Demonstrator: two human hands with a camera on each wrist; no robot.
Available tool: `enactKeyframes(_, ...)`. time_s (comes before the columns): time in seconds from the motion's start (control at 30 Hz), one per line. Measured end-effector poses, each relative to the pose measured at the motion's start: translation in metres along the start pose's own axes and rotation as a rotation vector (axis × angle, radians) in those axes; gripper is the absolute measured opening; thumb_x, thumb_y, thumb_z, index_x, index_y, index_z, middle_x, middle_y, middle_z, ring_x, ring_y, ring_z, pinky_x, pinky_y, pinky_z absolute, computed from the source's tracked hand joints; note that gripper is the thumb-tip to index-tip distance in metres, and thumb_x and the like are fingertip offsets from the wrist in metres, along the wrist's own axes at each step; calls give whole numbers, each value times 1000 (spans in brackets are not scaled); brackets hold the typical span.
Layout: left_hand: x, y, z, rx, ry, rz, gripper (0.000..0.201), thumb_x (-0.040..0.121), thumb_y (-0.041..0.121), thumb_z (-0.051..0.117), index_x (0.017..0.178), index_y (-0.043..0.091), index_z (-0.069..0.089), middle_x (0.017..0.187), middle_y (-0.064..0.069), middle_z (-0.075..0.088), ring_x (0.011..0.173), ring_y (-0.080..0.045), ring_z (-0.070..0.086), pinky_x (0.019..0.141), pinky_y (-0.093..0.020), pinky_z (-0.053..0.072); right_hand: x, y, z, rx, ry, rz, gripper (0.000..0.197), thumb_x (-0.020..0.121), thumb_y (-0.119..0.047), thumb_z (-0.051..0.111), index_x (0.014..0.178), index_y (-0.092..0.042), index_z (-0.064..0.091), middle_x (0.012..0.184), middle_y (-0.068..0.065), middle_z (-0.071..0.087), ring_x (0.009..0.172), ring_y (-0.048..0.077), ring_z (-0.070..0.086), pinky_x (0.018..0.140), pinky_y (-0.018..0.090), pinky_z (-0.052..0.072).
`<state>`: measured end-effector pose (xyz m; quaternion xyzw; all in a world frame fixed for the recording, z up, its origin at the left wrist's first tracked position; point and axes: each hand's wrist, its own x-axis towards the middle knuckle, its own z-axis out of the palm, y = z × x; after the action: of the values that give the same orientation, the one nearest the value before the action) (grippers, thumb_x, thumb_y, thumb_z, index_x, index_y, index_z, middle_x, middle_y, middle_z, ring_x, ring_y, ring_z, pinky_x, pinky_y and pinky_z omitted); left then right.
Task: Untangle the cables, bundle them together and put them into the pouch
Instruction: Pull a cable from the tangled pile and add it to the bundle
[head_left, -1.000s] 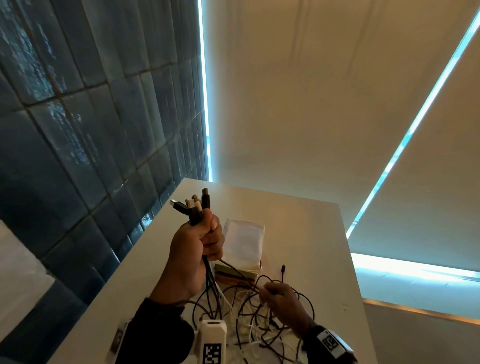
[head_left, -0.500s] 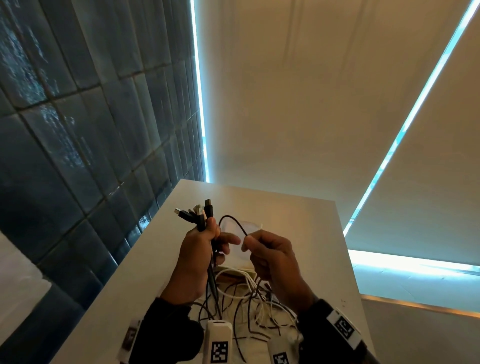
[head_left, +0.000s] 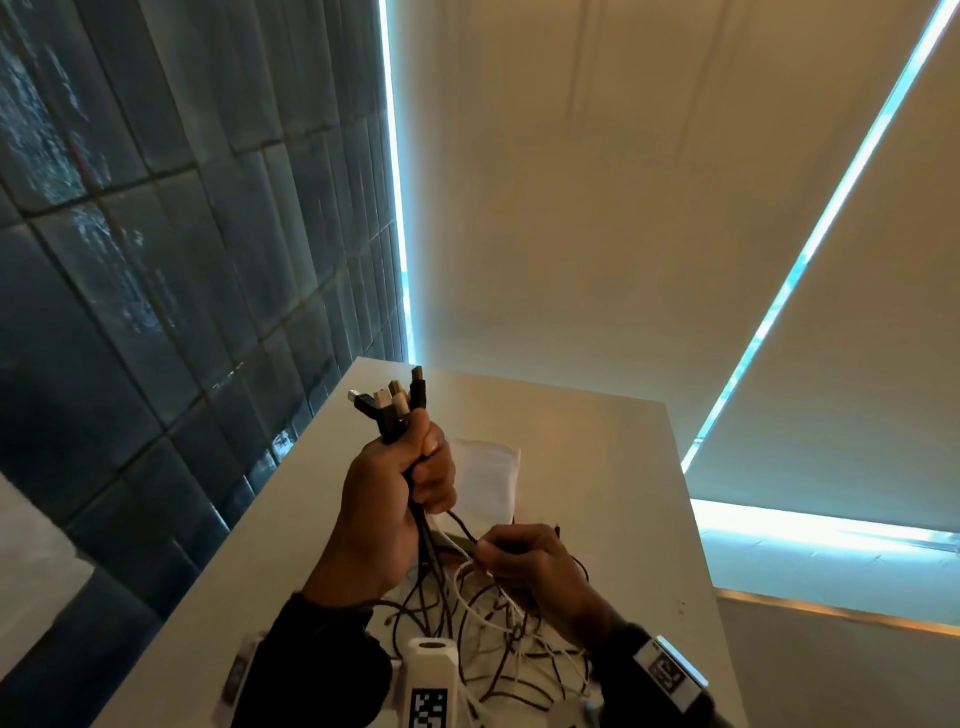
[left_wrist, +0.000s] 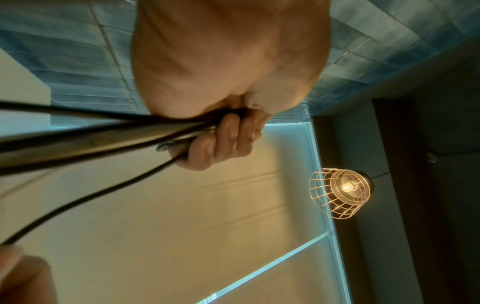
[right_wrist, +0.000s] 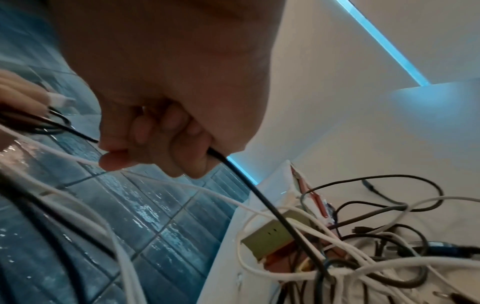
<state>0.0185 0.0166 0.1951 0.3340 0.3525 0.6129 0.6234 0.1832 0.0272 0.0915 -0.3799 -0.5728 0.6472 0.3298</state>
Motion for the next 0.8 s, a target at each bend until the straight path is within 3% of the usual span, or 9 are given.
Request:
enactKeyframes(0.07, -2, 1, 0, 16, 0, -2, 40, 98, 26, 38, 60, 15, 45, 51, 2, 27, 44, -10, 21, 47, -27, 16, 3, 6, -3, -49, 12, 5, 22, 94, -11, 57, 82, 4, 64, 55, 0, 41, 45, 5, 31, 44, 17, 24)
enactKeyframes(0.17, -3, 4, -2, 31, 5, 10, 40, 97, 26, 39, 60, 15, 45, 50, 3, 24, 44, -10, 19, 47, -28, 15, 7, 16, -7, -103, 38, -1, 21, 95, -9, 56, 82, 5, 66, 50, -12, 49, 45, -2, 39, 48, 11, 31)
enactKeyframes(0.33, -5, 11, -8, 44, 34, 50, 36, 92, 30, 43, 59, 16, 45, 50, 4, 23, 45, -10, 15, 47, -29, 12, 16, 51, -13, -219, 146, 14, 27, 91, -19, 60, 66, -13, 68, 63, -5, 55, 60, 8, 47, 61, 24, 37)
enactKeyframes(0.43, -7, 14, -13, 43, 45, 56, 34, 90, 31, 45, 60, 16, 43, 49, 4, 23, 43, -9, 16, 47, -29, 11, 18, 70, -15, -280, 184, 42, 26, 89, -23, 60, 65, -19, 69, 62, -9, 59, 61, 7, 50, 63, 27, 40)
enactKeyframes(0.57, -8, 14, -17, 54, 64, 58, 38, 97, 27, 39, 61, 15, 43, 49, 5, 24, 42, -8, 18, 47, -29, 12, 23, 79, -17, -277, 227, 75, 25, 89, -22, 60, 70, -13, 72, 66, -7, 64, 64, 8, 55, 64, 25, 43)
enactKeyframes(0.67, -10, 12, -16, 84, 71, 52, 37, 96, 28, 41, 61, 16, 44, 49, 4, 23, 42, -9, 17, 47, -29, 12, 27, 71, -14, -276, 289, 107, 30, 91, -10, 58, 62, -13, 68, 59, -11, 63, 58, 4, 55, 57, 14, 42)
enactKeyframes(0.8, -12, 7, -15, 212, 97, 22, 36, 96, 29, 41, 64, 14, 43, 49, 1, 26, 42, -10, 20, 49, -31, 11, 30, 40, -8, -270, 456, 31, 24, 89, -12, 61, 66, -9, 67, 58, -8, 58, 50, -1, 53, 48, 12, 40)
